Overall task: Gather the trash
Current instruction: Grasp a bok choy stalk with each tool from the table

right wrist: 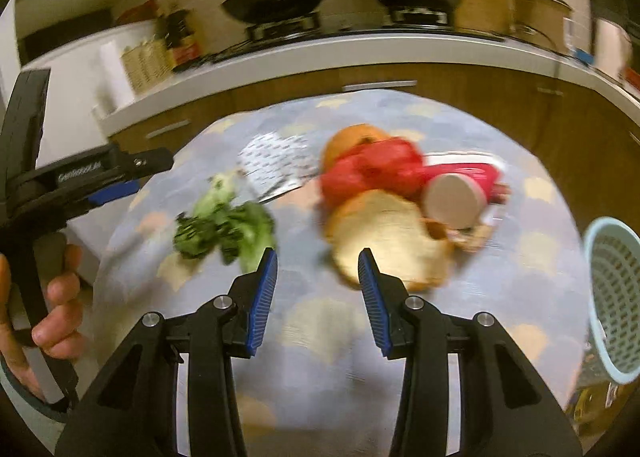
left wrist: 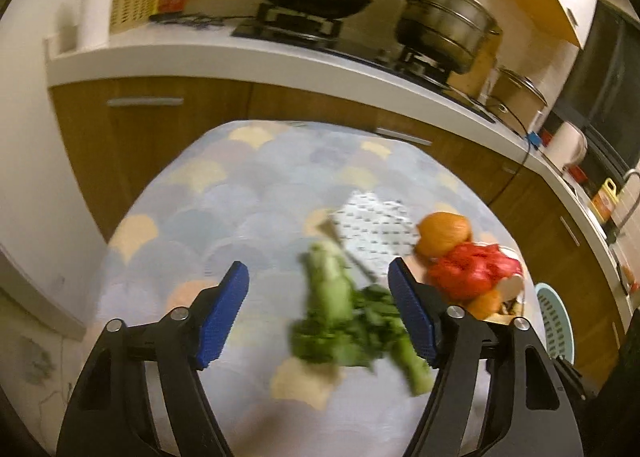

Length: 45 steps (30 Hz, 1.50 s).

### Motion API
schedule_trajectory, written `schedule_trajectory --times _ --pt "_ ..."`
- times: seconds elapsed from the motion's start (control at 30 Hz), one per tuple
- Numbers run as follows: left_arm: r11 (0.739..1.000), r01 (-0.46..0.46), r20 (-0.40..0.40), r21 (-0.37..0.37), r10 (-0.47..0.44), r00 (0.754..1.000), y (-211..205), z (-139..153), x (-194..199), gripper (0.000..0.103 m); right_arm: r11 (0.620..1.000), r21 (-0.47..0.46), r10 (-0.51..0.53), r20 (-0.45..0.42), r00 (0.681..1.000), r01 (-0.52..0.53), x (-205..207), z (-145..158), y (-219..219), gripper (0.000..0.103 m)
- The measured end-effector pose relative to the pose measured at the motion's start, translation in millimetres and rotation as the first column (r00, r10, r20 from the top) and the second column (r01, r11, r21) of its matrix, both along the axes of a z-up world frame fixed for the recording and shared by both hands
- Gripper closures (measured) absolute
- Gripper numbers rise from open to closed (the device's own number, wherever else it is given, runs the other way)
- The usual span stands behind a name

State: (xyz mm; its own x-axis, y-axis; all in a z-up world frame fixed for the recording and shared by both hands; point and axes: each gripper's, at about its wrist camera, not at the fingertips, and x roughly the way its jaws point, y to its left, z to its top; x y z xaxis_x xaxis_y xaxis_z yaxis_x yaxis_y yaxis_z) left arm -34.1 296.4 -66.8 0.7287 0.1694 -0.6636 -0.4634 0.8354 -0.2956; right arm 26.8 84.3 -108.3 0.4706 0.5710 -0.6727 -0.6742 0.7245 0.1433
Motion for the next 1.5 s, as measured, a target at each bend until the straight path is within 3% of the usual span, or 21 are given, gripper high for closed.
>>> schedule_trajectory --times 0.13,0.5,0.6,0.63,0.67,0.83,1.03,1.3,1.33,1.37,1.4,1.5 --pt "0.999 0.002 -0.005 -0.04 -0.002 1.0 15 -12 -2 0.045 0.999 -0.025 0.023 -0.009 1.0 -0.023 0 -11 18 0.064" --pt "0.996 0.029 0.001 -0.085 -0.029 1.0 25 -24 4 0.045 0.993 -0.092 0.064 -0.059 0.996 -0.069 6 -32 57 0.064" --pt "0.996 0.04 0.001 -0.082 -0.04 0.999 26 -24 6 0.045 0.985 -0.157 0.059 -0.047 0.997 -0.066 5 -39 68 0.065" --pt "0.996 0.043 0.0 -0.081 -0.044 0.999 26 -24 6 0.045 0.984 -0.163 0.06 -0.029 0.998 -0.064 4 -38 69 0.078" --pt "0.996 0.048 -0.002 -0.081 -0.049 0.999 25 -24 7 0.045 0.985 -0.159 0.069 -0.029 0.997 -0.073 4 -38 70 0.082" --pt "0.992 0.092 -0.024 -0.082 -0.094 0.995 16 -29 19 0.045 0.994 -0.106 0.029 -0.044 0.999 -0.034 8 -33 56 0.083" --pt "0.99 0.134 -0.071 -0.052 -0.138 0.988 -4 -36 40 0.045 0.996 -0.081 -0.032 -0.024 0.999 0.03 10 -22 30 0.083" --pt "0.988 0.116 -0.223 0.097 -0.092 0.971 -27 -48 62 0.045 0.997 -0.047 -0.062 -0.03 0.998 0.06 19 -16 14 0.083" --pt "0.988 0.117 -0.233 0.103 -0.09 0.968 -28 -50 63 0.049 0.997 -0.04 -0.064 -0.032 0.997 0.062 19 -15 11 0.083" --pt "0.987 0.118 -0.243 0.108 -0.089 0.966 -29 -52 63 0.066 0.997 -0.035 -0.064 -0.031 0.997 0.063 19 -14 9 0.083" --pt "0.985 0.118 -0.254 0.125 -0.083 0.964 -30 -54 63 0.073 0.997 -0.031 -0.065 -0.029 0.997 0.064 18 -13 8 0.083" --pt "0.985 0.125 -0.241 0.122 -0.093 0.966 -31 -52 59 0.079 0.998 -0.013 -0.067 -0.029 0.997 0.067 17 -8 3 0.083"
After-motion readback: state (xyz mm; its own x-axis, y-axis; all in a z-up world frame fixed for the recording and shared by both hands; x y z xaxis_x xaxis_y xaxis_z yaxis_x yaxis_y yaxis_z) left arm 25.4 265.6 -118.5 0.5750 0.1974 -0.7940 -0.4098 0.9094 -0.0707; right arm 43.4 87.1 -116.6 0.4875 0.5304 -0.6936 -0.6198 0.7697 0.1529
